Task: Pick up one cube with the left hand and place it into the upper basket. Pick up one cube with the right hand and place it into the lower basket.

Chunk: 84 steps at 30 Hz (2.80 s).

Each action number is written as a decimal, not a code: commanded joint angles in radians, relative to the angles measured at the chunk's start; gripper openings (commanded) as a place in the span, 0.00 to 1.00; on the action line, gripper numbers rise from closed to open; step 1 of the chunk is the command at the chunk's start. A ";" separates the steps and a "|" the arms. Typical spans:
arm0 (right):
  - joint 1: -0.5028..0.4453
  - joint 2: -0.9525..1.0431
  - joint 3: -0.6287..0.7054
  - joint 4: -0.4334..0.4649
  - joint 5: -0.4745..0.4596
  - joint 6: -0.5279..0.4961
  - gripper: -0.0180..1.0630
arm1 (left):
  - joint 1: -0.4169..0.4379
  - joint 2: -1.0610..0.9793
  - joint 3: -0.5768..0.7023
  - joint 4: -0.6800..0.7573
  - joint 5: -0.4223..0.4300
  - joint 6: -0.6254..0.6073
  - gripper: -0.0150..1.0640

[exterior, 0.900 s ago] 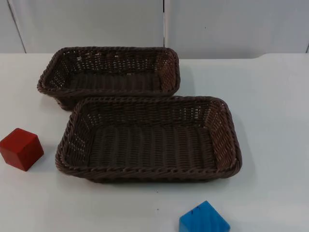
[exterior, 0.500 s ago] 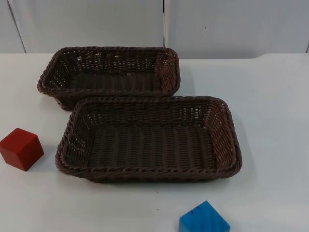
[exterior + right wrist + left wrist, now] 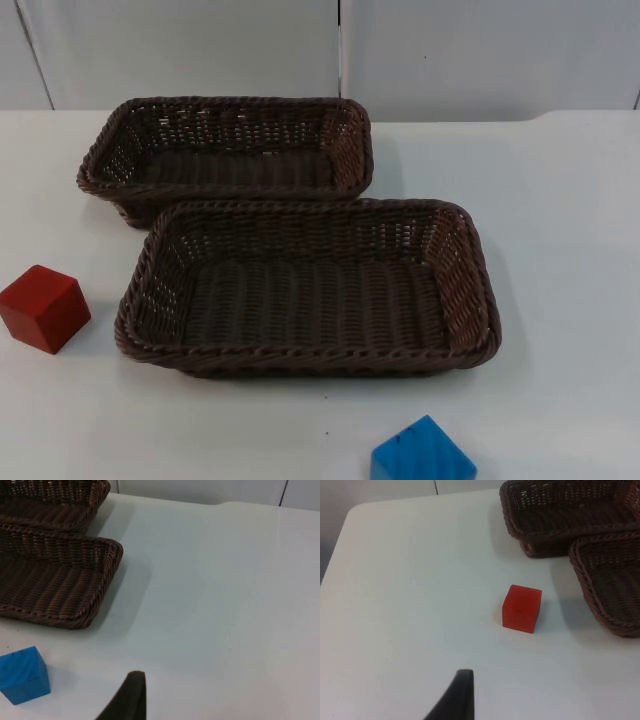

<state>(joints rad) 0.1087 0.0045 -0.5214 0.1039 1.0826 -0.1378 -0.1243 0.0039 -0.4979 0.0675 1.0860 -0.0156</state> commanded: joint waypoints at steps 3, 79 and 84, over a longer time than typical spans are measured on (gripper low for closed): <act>-0.006 -0.005 0.005 0.003 0.000 -0.007 0.99 | -0.003 -0.004 -0.004 0.002 -0.020 -0.001 0.98; -0.006 -0.005 0.005 0.003 0.000 -0.007 0.99 | -0.003 1.216 -0.331 -0.214 -0.480 0.134 0.98; -0.006 -0.005 0.005 0.003 0.000 -0.007 0.99 | -0.003 1.304 -0.355 -0.214 -0.508 0.131 0.98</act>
<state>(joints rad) 0.1087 0.0045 -0.5214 0.1039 1.0826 -0.1378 -0.1243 1.2994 -0.8439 -0.1340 0.5911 0.1150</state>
